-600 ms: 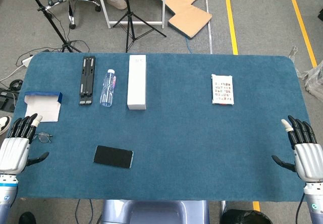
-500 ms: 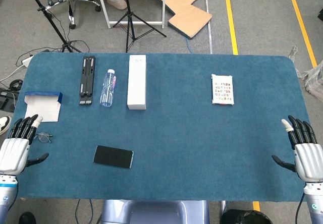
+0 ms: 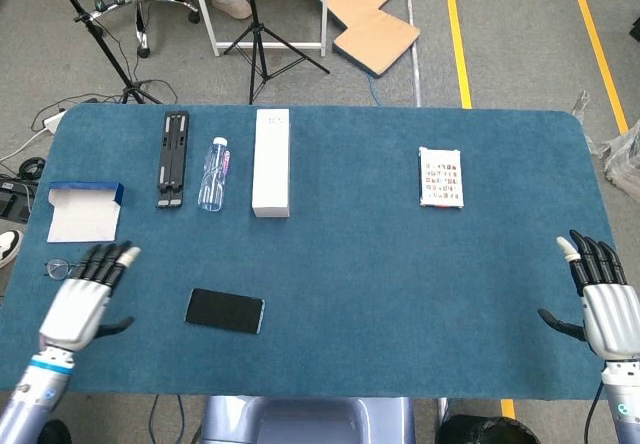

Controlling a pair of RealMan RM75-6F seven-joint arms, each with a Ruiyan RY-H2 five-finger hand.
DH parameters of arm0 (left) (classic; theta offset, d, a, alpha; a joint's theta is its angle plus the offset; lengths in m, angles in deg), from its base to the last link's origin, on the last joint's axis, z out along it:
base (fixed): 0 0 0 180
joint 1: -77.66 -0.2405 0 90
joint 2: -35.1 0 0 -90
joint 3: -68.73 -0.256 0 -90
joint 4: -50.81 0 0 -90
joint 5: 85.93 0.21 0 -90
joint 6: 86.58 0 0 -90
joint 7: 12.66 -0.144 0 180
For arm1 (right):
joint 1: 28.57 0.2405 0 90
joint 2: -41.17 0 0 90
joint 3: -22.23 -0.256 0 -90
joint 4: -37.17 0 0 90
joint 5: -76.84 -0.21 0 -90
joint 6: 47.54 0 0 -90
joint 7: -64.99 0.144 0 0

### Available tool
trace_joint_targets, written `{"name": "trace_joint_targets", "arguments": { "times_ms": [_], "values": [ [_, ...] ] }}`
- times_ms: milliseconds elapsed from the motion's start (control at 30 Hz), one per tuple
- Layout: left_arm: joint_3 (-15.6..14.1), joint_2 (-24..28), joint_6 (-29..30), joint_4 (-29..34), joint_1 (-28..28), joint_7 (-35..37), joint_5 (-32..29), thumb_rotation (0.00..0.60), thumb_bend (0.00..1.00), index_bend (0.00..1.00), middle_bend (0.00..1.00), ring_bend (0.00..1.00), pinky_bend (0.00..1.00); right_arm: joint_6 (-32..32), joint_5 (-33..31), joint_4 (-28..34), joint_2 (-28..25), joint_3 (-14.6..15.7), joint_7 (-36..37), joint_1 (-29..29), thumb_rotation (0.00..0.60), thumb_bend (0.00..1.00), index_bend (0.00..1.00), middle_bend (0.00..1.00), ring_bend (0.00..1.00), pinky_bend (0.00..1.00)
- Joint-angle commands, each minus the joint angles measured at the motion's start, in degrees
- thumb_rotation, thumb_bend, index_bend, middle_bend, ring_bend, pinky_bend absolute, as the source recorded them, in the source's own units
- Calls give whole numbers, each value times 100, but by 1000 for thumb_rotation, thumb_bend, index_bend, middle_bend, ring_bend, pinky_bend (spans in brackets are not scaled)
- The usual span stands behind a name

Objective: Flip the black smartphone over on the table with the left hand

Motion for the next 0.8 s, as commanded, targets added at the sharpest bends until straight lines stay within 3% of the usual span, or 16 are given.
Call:
{"name": "trace_joint_targets", "arguments": {
  "times_ms": [33,100,400,800],
  "values": [
    [-8,-453,-709,222,338,-667,-107,600,219,0,0,0,0,31,-26,12,-12,-5,9,8,600,0,0,0,0,0],
    [0,-632,-991,245,442,-915,-231,600,278,0,0,0,0,58,-43,9,-16,-3,14,13,600,0,0,0,0,0],
    [116,-1441,-1583,58,664,-1881,-772,600,335,0,0,0,0,166,-143,-7,-60,12,93,4,600,0,0,0,0,0],
    [213,-1874,-1855,-251,809,-2228,-1197,600,318,0,0,0,0,230,-168,16,-79,31,86,6,600,0,0,0,0,0]
  ]
}}
